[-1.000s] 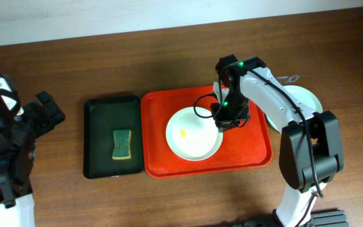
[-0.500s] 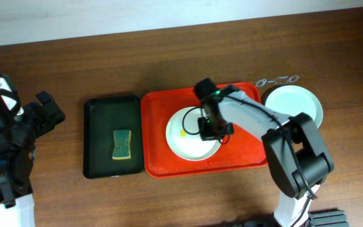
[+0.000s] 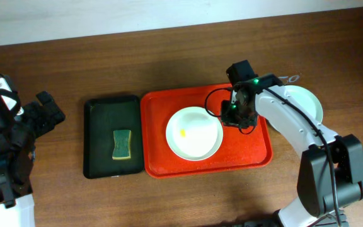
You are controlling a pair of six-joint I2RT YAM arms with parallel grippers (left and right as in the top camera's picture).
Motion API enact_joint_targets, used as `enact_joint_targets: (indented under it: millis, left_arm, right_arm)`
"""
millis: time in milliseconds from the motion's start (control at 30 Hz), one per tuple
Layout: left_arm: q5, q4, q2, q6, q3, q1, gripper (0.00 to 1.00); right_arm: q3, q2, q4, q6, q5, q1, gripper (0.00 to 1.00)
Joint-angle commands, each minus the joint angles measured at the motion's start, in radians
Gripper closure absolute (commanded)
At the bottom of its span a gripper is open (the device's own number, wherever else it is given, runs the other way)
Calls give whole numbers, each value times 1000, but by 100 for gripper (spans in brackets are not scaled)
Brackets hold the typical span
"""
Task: Clean dirty plates on tray and stack at the side
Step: 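Pinch the right rim of the white plate with the right gripper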
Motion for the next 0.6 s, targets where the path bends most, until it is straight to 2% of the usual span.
enact_joint_targets:
  millis: [0,133,233,300,367,567]
  left_arm:
    - [3,2,-2,-13,6,2,1]
    - [3,2,-3,-13,6,2,1]
    - [3,2,-2,-12,6,2,1]
    - [3,2,-2,-13,6,2,1]
    - [3,2,-2,-13,6,2,1]
    - [3,2,-2,-13,6,2,1]
  right_arm:
    - [-37,28,29,-7,-27,-9,59]
    - [-104,30,87,0,-28,-9,58]
    - [-187,30,193,4,-65,-9,58]
    - [-215,30,229,47,-64,-9,58]
    - [-237,30,253,62,-64,-9,62]
    - [-294,30,356,83,-56,31,65]
